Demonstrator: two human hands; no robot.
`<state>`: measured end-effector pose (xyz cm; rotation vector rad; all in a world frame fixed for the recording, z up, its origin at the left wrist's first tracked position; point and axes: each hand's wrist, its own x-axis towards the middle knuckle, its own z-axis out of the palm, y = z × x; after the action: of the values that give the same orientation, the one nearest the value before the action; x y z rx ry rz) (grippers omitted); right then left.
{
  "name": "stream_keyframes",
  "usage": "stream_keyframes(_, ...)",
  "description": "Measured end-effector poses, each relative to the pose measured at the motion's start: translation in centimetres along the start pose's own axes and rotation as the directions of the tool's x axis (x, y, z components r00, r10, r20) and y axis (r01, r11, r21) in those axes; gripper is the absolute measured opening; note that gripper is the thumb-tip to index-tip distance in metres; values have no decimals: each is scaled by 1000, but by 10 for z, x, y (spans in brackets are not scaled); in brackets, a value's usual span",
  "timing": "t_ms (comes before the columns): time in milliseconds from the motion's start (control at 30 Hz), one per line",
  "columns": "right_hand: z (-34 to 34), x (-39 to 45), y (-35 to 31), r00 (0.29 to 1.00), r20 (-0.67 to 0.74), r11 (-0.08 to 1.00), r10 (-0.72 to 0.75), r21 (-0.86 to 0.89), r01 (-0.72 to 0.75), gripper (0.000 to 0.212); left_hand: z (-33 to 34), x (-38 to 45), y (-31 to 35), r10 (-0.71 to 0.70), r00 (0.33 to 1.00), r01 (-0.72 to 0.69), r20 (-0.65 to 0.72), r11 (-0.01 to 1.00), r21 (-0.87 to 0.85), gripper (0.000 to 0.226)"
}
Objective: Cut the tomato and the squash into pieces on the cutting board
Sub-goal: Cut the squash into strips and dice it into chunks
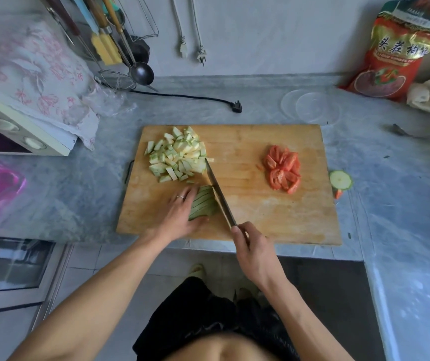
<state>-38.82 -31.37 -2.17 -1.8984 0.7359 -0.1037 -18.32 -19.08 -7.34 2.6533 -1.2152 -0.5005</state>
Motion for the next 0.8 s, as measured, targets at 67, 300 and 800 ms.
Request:
stream_keyframes(67, 4, -3, 0, 1000, -17, 1000, 2, 0, -2, 26, 2, 1, -3, 33, 999, -32, -12, 997, 63, 103)
stream_keyframes(300, 12, -3, -12, 997, -69, 999, 30, -23, -32, 28, 3, 5, -12, 134, 990, -124, -51, 979, 164, 98)
stream_keyframes(800, 21, -15, -29, 986, -78, 986, 145, -74, -151, 27, -8, 12, -26, 273, 961, -260, -38, 944, 200, 106)
